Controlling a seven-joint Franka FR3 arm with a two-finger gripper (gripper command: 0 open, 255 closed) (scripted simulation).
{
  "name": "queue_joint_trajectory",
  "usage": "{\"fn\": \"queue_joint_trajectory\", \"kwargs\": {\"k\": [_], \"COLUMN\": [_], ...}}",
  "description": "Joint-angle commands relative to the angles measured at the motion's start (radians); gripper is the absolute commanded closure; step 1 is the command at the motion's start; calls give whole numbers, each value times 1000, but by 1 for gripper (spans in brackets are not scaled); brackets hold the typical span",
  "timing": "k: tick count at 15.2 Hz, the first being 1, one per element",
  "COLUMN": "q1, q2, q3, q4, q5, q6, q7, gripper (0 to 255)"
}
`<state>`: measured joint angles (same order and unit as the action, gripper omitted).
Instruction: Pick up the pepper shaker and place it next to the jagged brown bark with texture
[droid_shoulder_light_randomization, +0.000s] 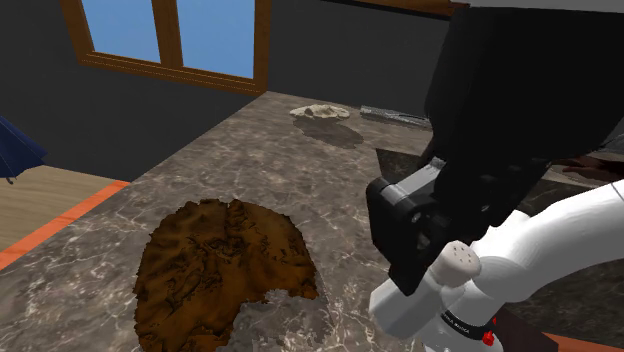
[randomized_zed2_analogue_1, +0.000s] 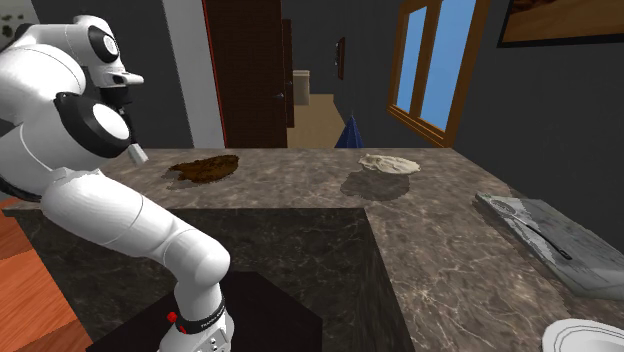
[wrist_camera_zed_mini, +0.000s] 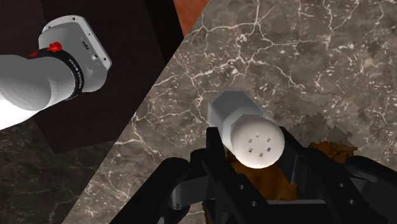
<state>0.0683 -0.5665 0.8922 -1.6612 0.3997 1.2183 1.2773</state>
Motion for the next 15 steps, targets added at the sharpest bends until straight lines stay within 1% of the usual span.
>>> {"fn": "queue_joint_trajectory", "kwargs": {"k": [1, 15], "q1": [9, 56], "q2": [-17, -105], "q3": [-4, 3], "q4": [-41, -283], "q5": [8, 59], "q6": [25, 188], "q7": [-9, -50], "gripper": [255, 255]}}
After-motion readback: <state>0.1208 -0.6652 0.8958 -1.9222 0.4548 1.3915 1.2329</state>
